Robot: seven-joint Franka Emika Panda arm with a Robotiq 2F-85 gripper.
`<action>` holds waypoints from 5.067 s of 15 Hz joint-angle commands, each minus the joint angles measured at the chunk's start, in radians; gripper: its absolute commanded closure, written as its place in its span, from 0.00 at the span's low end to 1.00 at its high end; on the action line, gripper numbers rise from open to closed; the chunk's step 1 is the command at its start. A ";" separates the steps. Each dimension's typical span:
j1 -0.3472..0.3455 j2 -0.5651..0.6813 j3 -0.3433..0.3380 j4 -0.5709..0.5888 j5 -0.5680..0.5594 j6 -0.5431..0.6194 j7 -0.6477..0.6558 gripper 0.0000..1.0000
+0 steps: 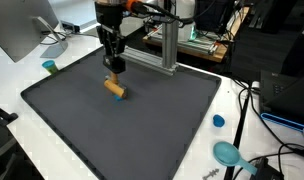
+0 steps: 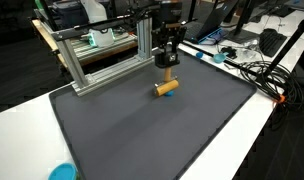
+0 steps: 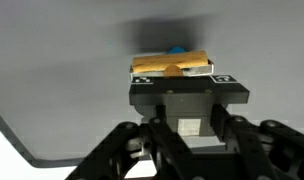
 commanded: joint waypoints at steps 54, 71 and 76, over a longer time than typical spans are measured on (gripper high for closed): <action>0.028 0.006 -0.025 0.041 0.046 0.019 -0.022 0.79; 0.033 0.033 -0.025 0.048 0.022 -0.048 -0.006 0.79; 0.041 0.054 -0.027 0.054 0.006 -0.096 0.008 0.79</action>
